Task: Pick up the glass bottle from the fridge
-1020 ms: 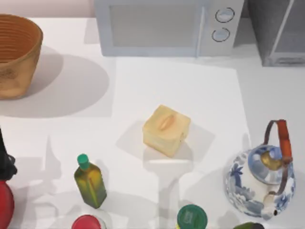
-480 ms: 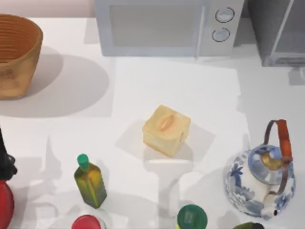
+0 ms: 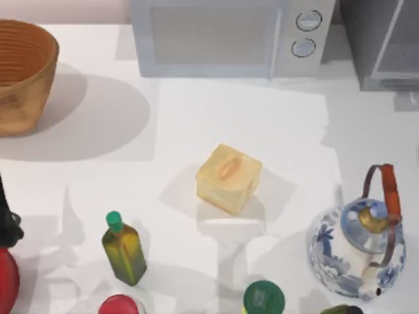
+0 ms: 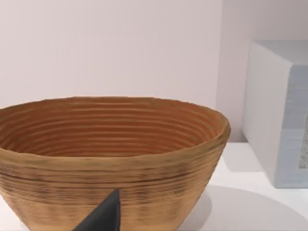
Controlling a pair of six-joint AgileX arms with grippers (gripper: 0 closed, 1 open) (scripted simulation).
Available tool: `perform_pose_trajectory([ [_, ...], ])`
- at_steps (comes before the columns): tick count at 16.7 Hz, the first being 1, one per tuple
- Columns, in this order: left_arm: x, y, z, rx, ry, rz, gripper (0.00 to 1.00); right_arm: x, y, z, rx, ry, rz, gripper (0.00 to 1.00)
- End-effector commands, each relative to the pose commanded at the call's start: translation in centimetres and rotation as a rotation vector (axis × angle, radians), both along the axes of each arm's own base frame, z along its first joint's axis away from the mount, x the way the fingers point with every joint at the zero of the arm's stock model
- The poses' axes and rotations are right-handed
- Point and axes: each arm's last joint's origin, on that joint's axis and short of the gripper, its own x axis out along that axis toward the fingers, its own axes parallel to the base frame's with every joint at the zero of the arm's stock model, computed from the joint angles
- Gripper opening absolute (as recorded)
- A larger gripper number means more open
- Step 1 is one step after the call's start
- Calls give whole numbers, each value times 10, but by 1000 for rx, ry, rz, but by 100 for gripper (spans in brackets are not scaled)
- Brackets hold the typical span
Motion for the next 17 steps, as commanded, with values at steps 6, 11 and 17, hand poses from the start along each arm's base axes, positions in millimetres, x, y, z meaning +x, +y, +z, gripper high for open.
perform_pose_trajectory([
  [6, 0, 0, 0, 0, 0, 0, 100, 49, 0, 1, -2, -9, 1, 100],
  [11, 0, 0, 0, 0, 0, 0, 100, 57, 1, 1, 0, -2, 1, 100],
  [17, 0, 0, 0, 0, 0, 0, 100, 57, 1, 1, 0, -2, 1, 62],
])
